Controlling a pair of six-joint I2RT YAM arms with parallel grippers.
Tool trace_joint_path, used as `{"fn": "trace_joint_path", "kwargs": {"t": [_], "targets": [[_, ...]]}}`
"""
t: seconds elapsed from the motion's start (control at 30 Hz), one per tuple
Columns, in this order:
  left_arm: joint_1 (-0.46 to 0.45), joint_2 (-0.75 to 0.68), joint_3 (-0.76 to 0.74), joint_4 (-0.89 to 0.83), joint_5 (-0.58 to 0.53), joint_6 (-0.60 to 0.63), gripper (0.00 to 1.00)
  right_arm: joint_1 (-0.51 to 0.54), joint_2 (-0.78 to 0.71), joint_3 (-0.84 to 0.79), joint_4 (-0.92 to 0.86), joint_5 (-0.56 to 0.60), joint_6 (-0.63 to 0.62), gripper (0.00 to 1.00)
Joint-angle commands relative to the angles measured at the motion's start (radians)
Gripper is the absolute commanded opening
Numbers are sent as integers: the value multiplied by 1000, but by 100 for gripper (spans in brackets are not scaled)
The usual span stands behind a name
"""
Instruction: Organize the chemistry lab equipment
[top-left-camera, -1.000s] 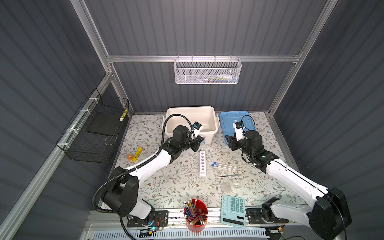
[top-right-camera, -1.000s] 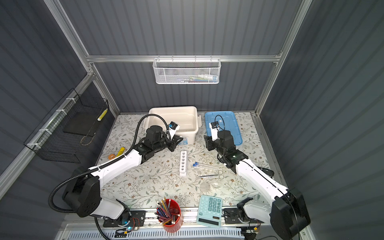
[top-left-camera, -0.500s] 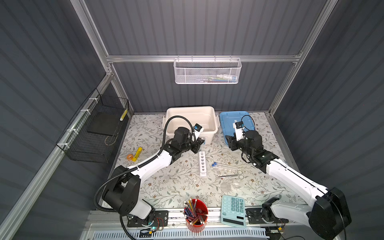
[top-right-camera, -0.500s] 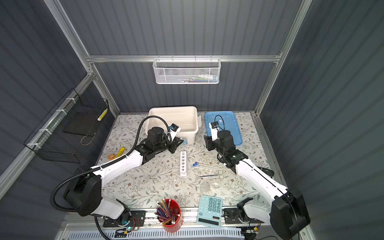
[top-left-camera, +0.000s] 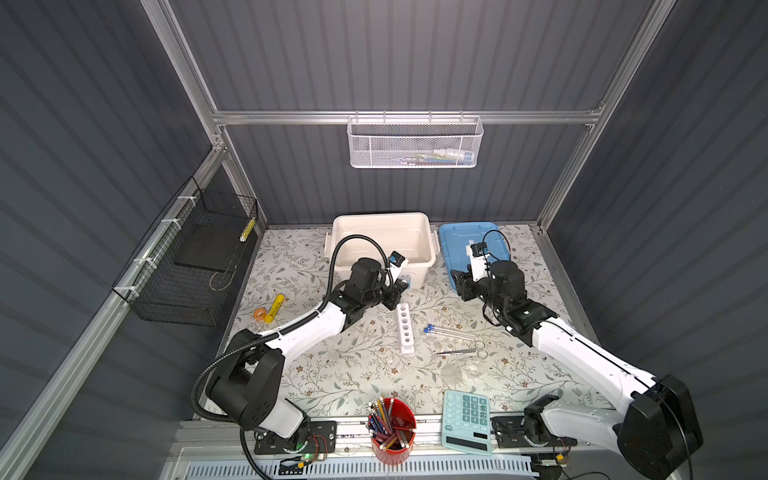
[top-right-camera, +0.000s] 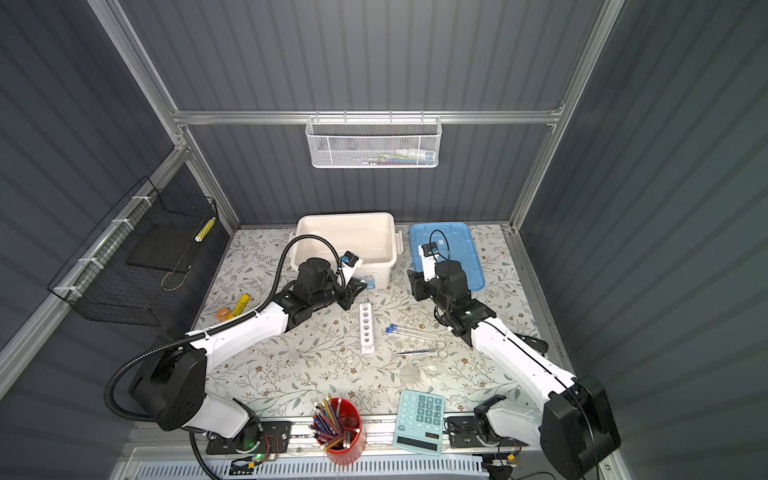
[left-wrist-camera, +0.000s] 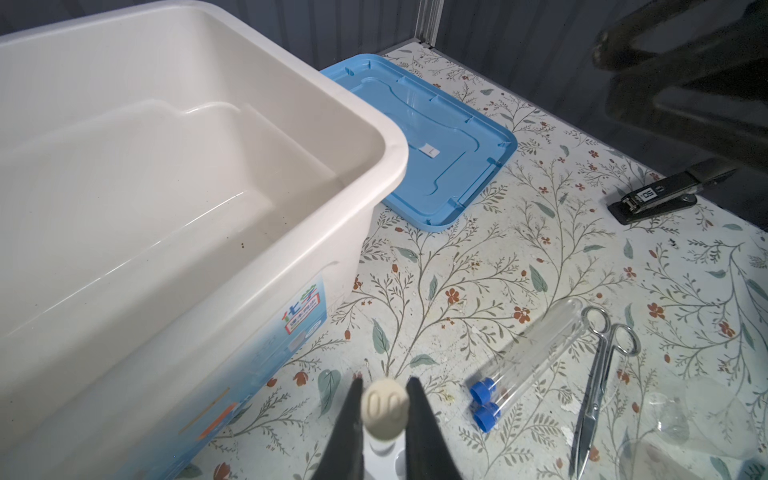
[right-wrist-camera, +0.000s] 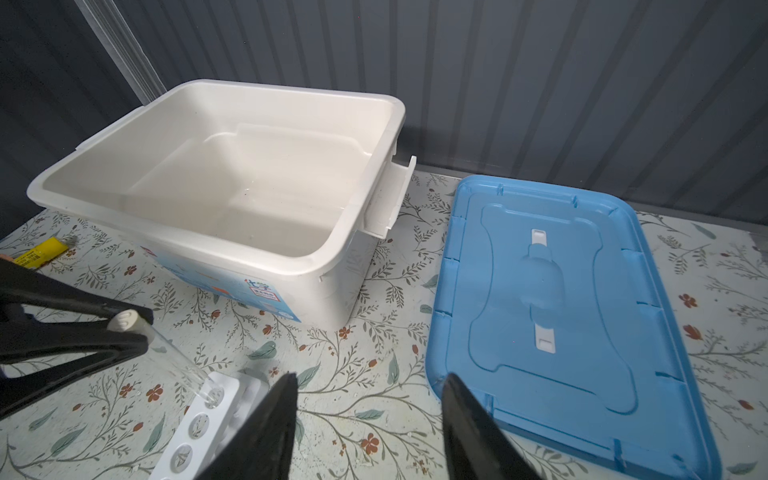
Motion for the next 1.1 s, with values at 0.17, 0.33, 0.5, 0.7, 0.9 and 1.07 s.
{"fn": "trace_joint_path", "kwargs": {"t": [0.17, 0.33, 0.5, 0.7, 0.9, 1.07], "targets": [[-5, 19, -11, 30, -21, 20, 0, -5, 2, -11, 17, 4, 8, 57], [-5, 24, -12, 30, -24, 24, 0, -5, 0, -16, 17, 5, 8, 57], [-5, 32, -15, 23, -35, 34, 0, -5, -3, -16, 18, 4, 10, 57], [-5, 32, -19, 25, -40, 35, 0, -6, -7, -19, 19, 6, 9, 57], [-5, 40, -19, 23, -47, 38, 0, -5, -10, -20, 15, 6, 7, 57], [-5, 40, -22, 27, -53, 37, 0, -7, -17, -21, 11, 7, 5, 57]]}}
